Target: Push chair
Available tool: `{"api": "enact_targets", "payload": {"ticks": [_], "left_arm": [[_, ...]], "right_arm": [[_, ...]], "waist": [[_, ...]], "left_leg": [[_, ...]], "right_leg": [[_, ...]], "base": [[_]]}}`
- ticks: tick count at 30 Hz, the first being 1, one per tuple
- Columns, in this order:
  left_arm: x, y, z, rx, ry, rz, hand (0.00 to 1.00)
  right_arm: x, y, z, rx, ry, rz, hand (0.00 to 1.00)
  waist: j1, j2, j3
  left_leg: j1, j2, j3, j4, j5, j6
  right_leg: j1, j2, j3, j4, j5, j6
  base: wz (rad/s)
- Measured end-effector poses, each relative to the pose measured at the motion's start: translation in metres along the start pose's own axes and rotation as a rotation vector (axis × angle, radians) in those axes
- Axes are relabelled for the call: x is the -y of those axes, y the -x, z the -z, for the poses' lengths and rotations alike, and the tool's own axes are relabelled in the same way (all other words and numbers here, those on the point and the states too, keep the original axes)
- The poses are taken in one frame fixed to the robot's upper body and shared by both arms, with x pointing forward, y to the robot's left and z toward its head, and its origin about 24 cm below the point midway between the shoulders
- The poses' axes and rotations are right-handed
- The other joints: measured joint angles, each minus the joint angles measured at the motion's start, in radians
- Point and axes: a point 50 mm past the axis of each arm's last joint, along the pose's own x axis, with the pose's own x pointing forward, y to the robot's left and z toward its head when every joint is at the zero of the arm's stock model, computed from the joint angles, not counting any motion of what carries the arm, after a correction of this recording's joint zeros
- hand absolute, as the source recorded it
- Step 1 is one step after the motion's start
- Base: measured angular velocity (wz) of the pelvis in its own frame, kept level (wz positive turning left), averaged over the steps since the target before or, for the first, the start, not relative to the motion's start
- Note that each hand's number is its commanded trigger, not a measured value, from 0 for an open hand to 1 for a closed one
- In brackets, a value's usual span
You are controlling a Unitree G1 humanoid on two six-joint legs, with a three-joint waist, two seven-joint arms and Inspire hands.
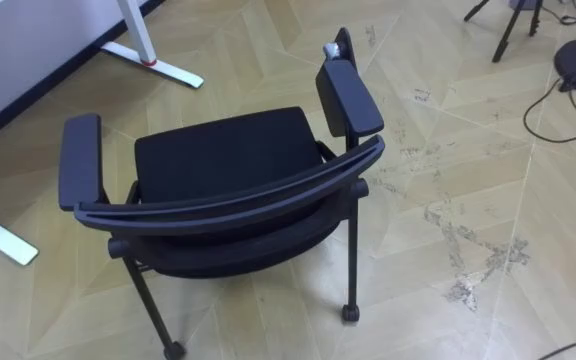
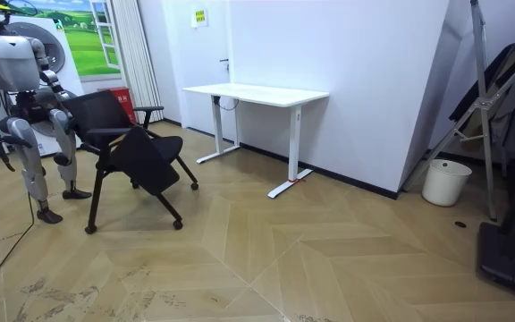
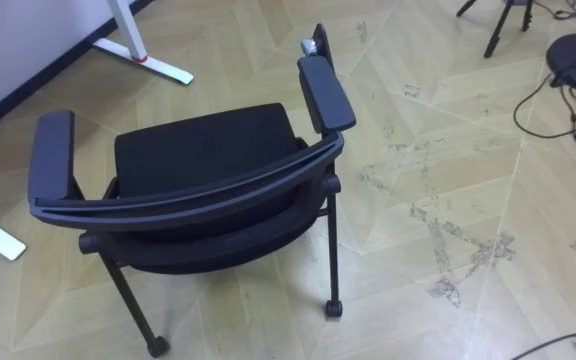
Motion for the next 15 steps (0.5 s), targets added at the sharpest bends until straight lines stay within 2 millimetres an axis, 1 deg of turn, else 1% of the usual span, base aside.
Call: {"api": "enact_targets", "payload": {"ticks": [3, 6, 12, 15], "left_arm": [[-0.0004, 0.0001, 0.0007, -0.004, -0.005, -0.001, 0.00], [-0.0009, 0.0000, 0.0021, -0.012, -0.004, -0.003, 0.00], [-0.0015, 0.0000, 0.0028, -0.017, -0.001, -0.006, 0.00], [-0.0017, 0.0000, 0.0028, -0.017, 0.000, -0.009, 0.00]], "right_arm": [[0.0002, 0.0000, 0.0001, 0.000, 0.000, 0.001, 0.00], [0.0005, 0.0001, 0.0004, -0.001, 0.001, 0.007, 0.00], [0.0011, 0.0001, -0.0002, 0.001, 0.003, 0.023, 0.00], [0.0013, 0.0001, 0.0000, 0.000, 0.003, 0.025, 0.00]], "waist": [[0.000, 0.000, 0.0004], [0.000, 0.000, 0.0024], [0.000, -0.002, 0.0031], [0.000, -0.003, 0.0020]], "left_leg": [[0.003, 0.000, 0.000, 0.000, 0.000, 0.000], [0.008, 0.000, 0.001, -0.001, 0.000, 0.000], [0.008, 0.000, 0.001, -0.002, 0.000, 0.000], [0.008, -0.001, 0.001, -0.002, 0.000, 0.000]], "right_leg": [[0.003, 0.000, 0.002, 0.001, 0.000, 0.000], [0.014, 0.000, 0.003, 0.001, 0.000, 0.000], [0.013, 0.000, 0.006, 0.000, 0.000, 0.000], [0.013, 0.000, 0.007, 0.000, -0.001, 0.001]], "base": [[0.00], [0.00], [0.01], [0.00]]}}
